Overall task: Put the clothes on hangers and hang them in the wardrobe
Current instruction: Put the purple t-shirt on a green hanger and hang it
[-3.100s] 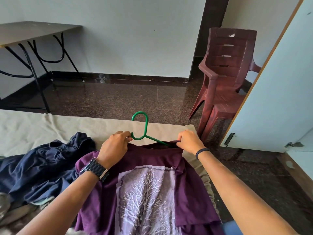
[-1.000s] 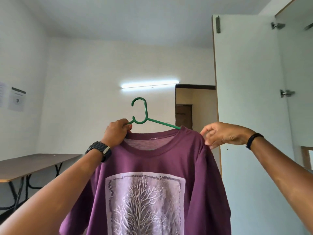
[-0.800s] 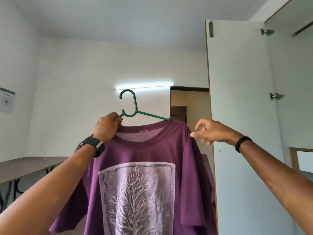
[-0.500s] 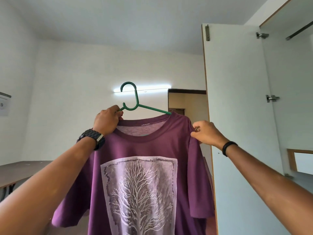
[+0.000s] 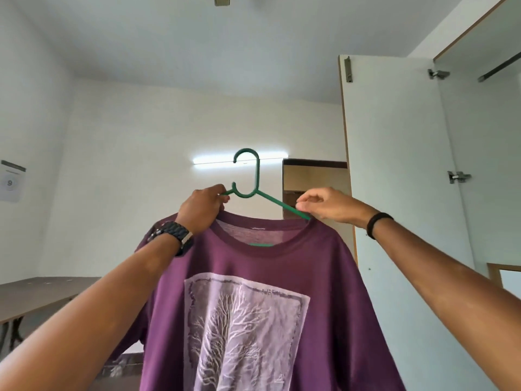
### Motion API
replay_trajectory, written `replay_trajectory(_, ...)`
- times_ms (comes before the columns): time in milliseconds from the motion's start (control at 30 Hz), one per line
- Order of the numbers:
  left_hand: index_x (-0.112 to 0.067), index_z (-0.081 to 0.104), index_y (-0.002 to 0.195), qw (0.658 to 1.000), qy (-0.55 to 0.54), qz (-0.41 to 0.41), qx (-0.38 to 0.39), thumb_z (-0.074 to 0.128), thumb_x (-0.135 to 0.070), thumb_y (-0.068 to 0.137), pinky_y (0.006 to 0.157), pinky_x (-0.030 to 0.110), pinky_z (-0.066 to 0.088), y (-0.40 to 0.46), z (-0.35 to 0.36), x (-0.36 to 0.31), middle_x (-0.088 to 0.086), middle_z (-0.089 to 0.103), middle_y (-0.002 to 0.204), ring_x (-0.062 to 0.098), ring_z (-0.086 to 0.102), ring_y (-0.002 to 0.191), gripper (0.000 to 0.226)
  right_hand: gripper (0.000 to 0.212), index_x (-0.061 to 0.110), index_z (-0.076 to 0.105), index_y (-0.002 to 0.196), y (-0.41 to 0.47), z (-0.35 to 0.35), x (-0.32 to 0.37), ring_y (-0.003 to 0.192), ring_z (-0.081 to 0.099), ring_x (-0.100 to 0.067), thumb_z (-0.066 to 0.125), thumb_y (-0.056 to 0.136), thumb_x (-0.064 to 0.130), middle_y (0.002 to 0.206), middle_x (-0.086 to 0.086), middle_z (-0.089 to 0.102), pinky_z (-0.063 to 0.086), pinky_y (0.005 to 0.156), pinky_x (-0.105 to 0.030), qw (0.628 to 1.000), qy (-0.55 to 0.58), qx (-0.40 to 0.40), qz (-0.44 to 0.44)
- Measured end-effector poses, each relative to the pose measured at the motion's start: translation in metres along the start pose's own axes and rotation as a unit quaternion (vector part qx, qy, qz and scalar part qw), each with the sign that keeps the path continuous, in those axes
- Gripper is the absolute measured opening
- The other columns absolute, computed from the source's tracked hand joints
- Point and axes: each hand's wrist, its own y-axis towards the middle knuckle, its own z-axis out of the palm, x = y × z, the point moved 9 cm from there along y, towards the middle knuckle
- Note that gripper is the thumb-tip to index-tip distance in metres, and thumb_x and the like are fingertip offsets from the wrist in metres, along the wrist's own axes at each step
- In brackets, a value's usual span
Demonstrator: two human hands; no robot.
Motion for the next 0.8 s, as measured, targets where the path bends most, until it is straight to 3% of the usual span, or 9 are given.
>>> replay_trajectory(100,-0.023,0.059,0.088,0.999,-0.032,0.023,0.008,0.049,-0.026,0.095,0.080,0.039,0.049,-0.005,0.007,-0.008,0.002,0.067,0.090,0.025,0.059,0.086,0.013,0.024,0.017,0.066,0.110,0.007,0.019,0.017,0.098,0.062,-0.014,0.057,0.094,0.033,0.097,0.001,0.069,0.046,0.095,-0.029,0.997,-0.015,0.070,-0.016)
replay_trajectory(233,-0.015,0.062,0.092,0.997,-0.063,0.053,0.005,0.052,-0.028,0.096,0.071,0.034,0.043,-0.010,0.007,-0.006,0.006,0.065,0.087,0.027,0.057,0.081,0.017,0.019,0.013,0.066,0.083,0.010,0.023,0.027,0.079,0.063,-0.012,0.053,0.097,0.015,0.078,-0.002,0.067,0.046,0.074,-0.017,0.992,0.093,0.076,-0.029)
replay_trajectory(333,-0.019,0.058,0.089,0.997,-0.067,0.033,0.004,0.047,-0.038,0.098,0.068,0.031,0.038,-0.016,0.004,0.015,-0.002,0.060,0.082,0.018,0.053,0.079,0.024,0.029,0.009,0.065,0.074,0.009,0.019,0.021,0.085,0.063,-0.006,0.050,0.098,0.012,0.088,0.000,0.067,0.044,0.067,-0.008,0.994,0.093,0.053,-0.018)
replay_trajectory(433,-0.012,0.052,0.079,0.998,-0.063,0.013,0.013,0.041,-0.037,0.100,0.066,0.032,0.038,-0.024,0.003,0.041,0.001,0.056,0.072,0.021,0.051,0.073,0.035,0.032,0.008,0.064,0.070,0.006,0.013,0.015,0.096,0.062,-0.009,0.049,0.099,0.013,0.101,-0.004,0.068,0.044,0.070,-0.009,0.995,0.084,0.058,-0.007)
replay_trajectory(533,-0.004,0.052,0.078,0.996,-0.082,-0.001,0.018,0.039,-0.034,0.101,0.064,0.031,0.039,-0.030,0.003,0.058,0.005,0.056,0.071,0.020,0.050,0.069,0.040,0.030,0.000,0.063,0.076,0.005,0.007,0.015,0.086,0.059,-0.006,0.047,0.099,0.010,0.102,-0.010,0.065,0.044,0.065,-0.004,0.994,0.081,0.073,-0.002)
replay_trajectory(633,-0.004,0.051,0.074,0.996,-0.084,-0.014,0.000,0.037,-0.043,0.100,0.064,0.035,0.040,-0.033,0.004,0.069,0.008,0.057,0.069,0.022,0.050,0.066,0.048,0.029,-0.012,0.064,0.090,0.005,0.003,0.018,0.077,0.057,-0.001,0.045,0.100,0.008,0.090,-0.005,0.064,0.043,0.063,-0.003,0.994,0.072,0.085,-0.005)
replay_trajectory(800,-0.014,0.029,0.057,0.991,-0.078,-0.064,-0.092,0.037,-0.049,0.098,0.055,0.036,0.029,-0.045,-0.005,0.076,0.002,0.036,0.054,0.022,0.033,0.055,0.054,0.031,0.008,0.061,0.073,-0.002,-0.004,0.027,0.091,0.058,-0.013,0.046,0.099,0.011,0.096,-0.004,0.065,0.045,0.077,-0.009,0.990,0.082,0.116,-0.015)
